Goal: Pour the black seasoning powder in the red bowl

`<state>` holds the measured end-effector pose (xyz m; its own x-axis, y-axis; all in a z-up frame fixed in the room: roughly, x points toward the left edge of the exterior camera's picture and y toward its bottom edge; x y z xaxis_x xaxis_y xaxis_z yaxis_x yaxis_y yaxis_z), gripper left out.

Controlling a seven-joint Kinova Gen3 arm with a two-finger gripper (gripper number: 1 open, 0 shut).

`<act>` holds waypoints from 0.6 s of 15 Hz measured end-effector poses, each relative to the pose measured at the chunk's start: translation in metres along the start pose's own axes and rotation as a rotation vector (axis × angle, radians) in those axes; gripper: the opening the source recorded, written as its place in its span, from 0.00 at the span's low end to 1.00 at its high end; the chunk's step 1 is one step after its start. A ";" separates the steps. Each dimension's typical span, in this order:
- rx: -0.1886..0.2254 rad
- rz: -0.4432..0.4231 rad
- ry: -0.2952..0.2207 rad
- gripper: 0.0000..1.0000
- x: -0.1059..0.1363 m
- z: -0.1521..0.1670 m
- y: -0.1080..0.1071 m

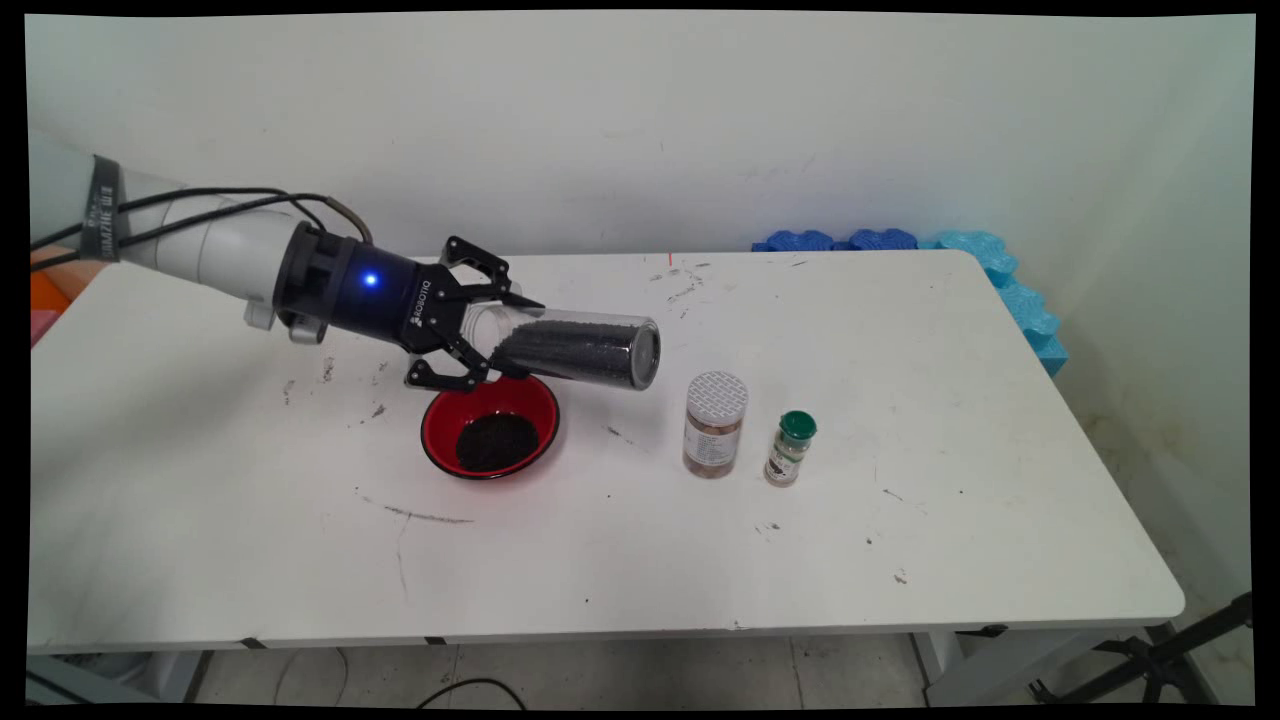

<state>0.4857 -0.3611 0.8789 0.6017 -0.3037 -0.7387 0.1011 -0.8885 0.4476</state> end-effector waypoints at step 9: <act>0.013 0.244 0.020 0.00 -0.007 -0.010 0.011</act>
<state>0.4903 -0.3649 0.8939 0.6226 -0.5031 -0.5993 -0.0594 -0.7941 0.6049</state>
